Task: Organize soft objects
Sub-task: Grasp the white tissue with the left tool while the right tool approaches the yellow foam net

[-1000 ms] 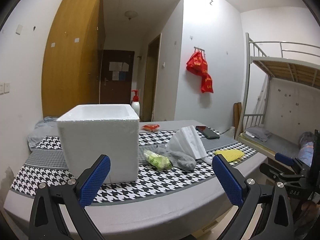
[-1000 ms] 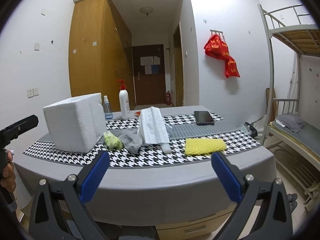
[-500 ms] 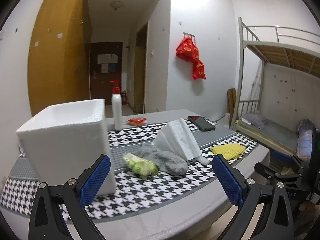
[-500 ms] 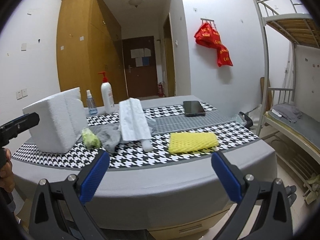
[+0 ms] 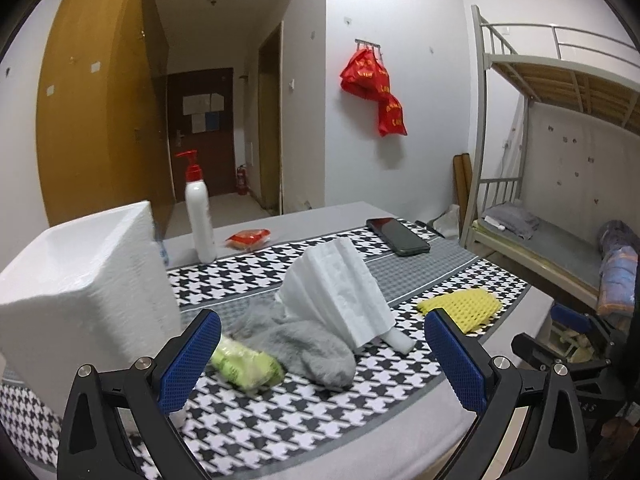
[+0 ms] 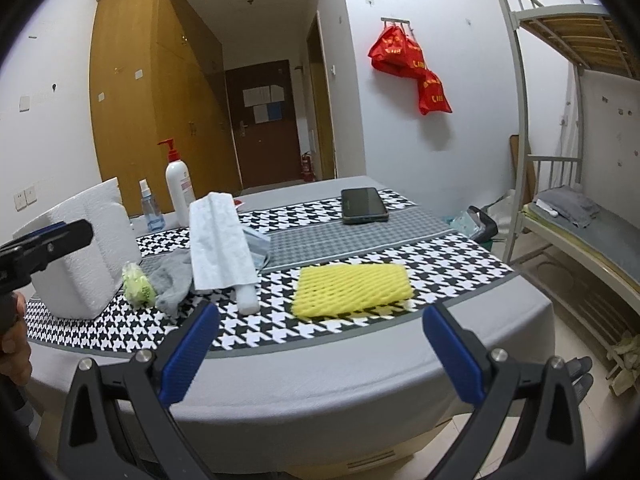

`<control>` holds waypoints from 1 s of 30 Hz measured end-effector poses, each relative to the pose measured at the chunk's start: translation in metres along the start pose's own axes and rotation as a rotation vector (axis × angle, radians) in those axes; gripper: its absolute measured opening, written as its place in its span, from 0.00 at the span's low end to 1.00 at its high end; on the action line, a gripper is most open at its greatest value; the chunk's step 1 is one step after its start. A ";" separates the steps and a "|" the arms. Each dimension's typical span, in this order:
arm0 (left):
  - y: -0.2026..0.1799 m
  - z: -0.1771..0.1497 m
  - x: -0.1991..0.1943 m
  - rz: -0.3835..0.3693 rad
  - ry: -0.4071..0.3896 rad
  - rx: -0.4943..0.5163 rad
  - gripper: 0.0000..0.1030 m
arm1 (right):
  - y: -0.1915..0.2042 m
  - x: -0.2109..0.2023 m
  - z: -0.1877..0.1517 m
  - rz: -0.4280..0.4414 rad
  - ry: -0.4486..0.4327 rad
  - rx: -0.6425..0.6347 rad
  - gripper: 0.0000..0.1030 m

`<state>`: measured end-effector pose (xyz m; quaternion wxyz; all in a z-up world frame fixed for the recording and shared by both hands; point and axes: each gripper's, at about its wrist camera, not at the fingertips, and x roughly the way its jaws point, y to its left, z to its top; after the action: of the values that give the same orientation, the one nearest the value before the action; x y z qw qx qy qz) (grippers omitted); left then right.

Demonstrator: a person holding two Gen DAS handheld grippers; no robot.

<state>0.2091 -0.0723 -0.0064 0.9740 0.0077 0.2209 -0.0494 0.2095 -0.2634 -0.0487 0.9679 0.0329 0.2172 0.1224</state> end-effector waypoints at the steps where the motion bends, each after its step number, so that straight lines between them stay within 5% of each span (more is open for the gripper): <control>1: -0.001 0.002 0.006 -0.002 0.008 0.000 0.99 | -0.002 0.003 0.000 -0.004 0.005 0.000 1.00; 19: -0.018 0.017 0.087 0.034 0.133 0.024 0.99 | -0.029 0.048 0.007 -0.006 0.079 0.029 1.00; 30: -0.021 0.020 0.123 0.003 0.224 0.051 0.85 | -0.036 0.066 0.013 -0.022 0.111 0.013 1.00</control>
<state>0.3264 -0.1058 -0.0410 0.9427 0.0383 0.3272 -0.0523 0.2811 -0.2818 -0.0688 0.9554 0.0302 0.2715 0.1119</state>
